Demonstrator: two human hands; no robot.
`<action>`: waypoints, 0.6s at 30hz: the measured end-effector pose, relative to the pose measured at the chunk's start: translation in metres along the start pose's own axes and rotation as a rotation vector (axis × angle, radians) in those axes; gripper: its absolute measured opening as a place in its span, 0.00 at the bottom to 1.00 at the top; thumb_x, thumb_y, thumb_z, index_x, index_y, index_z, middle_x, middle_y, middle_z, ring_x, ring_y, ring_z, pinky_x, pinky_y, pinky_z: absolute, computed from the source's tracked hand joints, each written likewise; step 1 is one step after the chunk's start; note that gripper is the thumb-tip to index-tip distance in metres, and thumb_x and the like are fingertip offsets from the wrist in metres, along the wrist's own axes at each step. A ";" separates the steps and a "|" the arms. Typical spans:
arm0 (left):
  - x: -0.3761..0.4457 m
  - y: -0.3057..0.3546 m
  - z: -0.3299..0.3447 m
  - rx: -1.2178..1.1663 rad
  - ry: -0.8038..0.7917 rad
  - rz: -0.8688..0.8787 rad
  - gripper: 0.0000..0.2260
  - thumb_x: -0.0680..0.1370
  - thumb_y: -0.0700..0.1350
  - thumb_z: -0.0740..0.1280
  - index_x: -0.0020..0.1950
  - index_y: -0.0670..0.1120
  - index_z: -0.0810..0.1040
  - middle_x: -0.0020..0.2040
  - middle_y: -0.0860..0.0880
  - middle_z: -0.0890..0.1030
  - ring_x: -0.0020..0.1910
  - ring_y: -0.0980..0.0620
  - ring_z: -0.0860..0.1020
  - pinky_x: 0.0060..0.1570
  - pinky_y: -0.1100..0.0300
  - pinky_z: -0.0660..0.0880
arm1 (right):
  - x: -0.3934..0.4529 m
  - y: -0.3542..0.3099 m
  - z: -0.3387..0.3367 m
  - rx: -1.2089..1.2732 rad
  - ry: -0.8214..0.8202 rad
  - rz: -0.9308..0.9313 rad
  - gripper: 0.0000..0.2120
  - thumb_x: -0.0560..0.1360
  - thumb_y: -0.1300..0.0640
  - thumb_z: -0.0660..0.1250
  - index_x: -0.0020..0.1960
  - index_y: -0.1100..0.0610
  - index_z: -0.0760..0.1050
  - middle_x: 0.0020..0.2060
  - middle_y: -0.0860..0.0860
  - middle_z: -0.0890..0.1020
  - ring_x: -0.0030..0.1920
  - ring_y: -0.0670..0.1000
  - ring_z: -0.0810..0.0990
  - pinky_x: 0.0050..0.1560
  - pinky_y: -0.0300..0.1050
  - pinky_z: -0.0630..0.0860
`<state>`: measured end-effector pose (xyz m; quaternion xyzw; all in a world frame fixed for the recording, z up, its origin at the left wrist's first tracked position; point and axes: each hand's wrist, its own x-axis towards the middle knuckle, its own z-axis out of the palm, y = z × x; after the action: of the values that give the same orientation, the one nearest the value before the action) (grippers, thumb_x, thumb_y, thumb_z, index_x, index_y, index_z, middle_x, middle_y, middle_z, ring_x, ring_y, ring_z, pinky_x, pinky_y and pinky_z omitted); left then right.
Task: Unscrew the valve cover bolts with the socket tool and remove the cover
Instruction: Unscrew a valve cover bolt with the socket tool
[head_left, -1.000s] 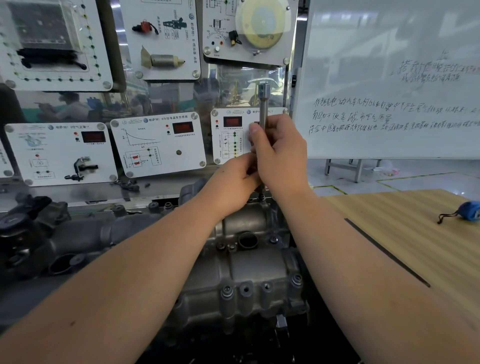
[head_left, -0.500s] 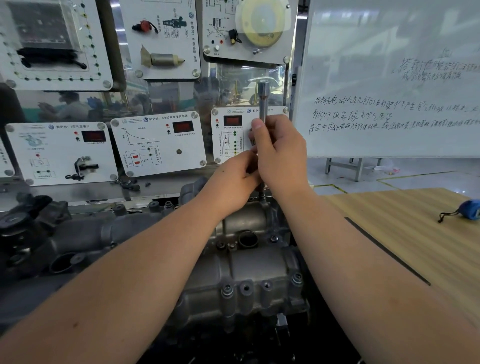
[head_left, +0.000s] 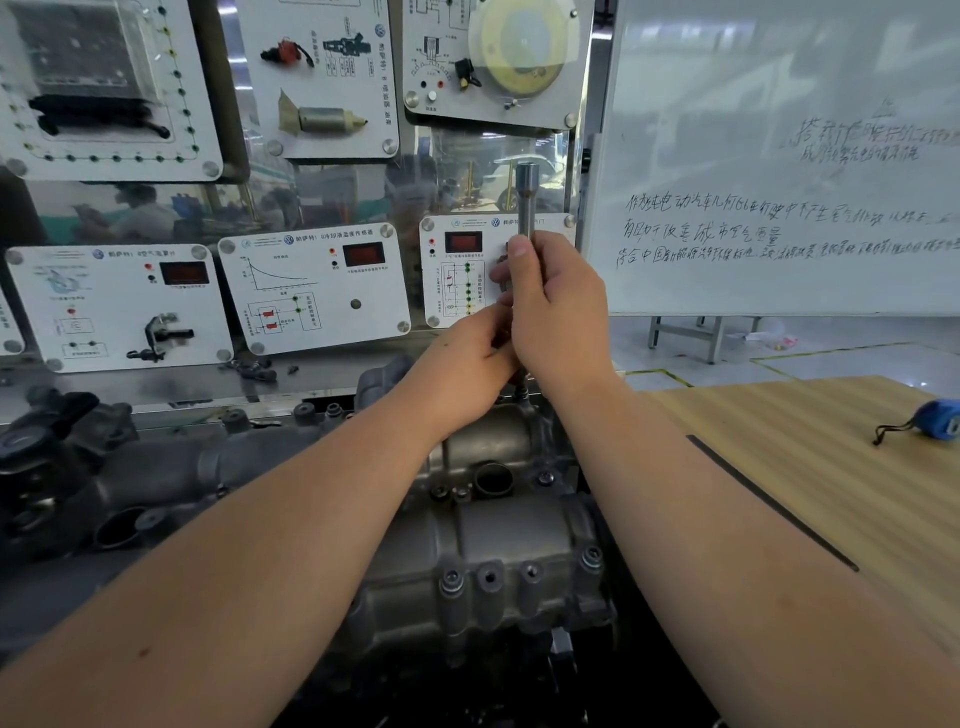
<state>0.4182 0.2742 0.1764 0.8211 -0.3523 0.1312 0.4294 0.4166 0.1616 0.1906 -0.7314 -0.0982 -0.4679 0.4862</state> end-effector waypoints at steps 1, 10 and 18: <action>0.000 0.000 0.000 0.001 -0.012 0.002 0.06 0.84 0.42 0.61 0.54 0.51 0.77 0.47 0.47 0.84 0.44 0.49 0.81 0.44 0.58 0.76 | 0.000 0.000 0.000 -0.002 -0.008 0.001 0.12 0.85 0.51 0.57 0.51 0.53 0.77 0.39 0.40 0.82 0.40 0.39 0.79 0.43 0.35 0.74; 0.001 0.003 -0.001 0.050 -0.013 0.016 0.07 0.84 0.42 0.62 0.54 0.54 0.74 0.44 0.54 0.81 0.40 0.64 0.78 0.36 0.71 0.72 | -0.001 -0.002 -0.001 0.033 -0.001 0.002 0.06 0.82 0.48 0.63 0.47 0.41 0.69 0.36 0.42 0.84 0.41 0.37 0.82 0.42 0.33 0.75; -0.003 0.003 -0.001 -0.010 -0.012 -0.004 0.11 0.85 0.44 0.59 0.53 0.59 0.76 0.48 0.51 0.85 0.48 0.54 0.83 0.50 0.49 0.79 | 0.001 0.000 0.001 0.021 -0.025 0.012 0.14 0.85 0.50 0.56 0.49 0.53 0.77 0.38 0.43 0.84 0.38 0.40 0.79 0.45 0.44 0.77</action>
<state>0.4140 0.2750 0.1771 0.8205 -0.3539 0.1237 0.4316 0.4181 0.1623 0.1911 -0.7325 -0.1049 -0.4550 0.4954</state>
